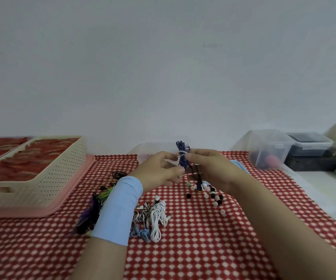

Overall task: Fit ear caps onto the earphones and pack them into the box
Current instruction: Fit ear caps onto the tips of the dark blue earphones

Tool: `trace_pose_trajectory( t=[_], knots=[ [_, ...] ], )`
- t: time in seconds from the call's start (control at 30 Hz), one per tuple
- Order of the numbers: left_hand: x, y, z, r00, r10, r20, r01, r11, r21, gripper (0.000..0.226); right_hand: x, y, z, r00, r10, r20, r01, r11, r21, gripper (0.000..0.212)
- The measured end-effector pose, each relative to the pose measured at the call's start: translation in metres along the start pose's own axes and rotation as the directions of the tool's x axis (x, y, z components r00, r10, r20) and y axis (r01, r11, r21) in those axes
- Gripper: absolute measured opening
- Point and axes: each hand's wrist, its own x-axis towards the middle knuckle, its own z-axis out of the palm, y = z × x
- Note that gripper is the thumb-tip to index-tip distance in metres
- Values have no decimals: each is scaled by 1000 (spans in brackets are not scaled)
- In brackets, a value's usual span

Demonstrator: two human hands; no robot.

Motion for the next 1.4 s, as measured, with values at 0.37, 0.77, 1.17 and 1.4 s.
trace_pose_trajectory(
  t=[0.37,0.77,1.17,1.4],
  knots=[
    [0,-3,-9,981,-13,-192,1,998,-63,18,-7,-11,4,978,179,110,-146,956,-253,25],
    [5,-16,-2,977,-165,-138,215,738,639,7,-14,-7,4,982,183,39,-86,624,-777,16],
    [1,-2,34,978,-87,189,-63,741,669,16,2,14,9,989,144,31,-12,292,-956,17],
    [4,-10,47,980,-69,187,-83,711,699,24,-4,11,-16,994,-102,-40,23,549,-835,10]
  ],
)
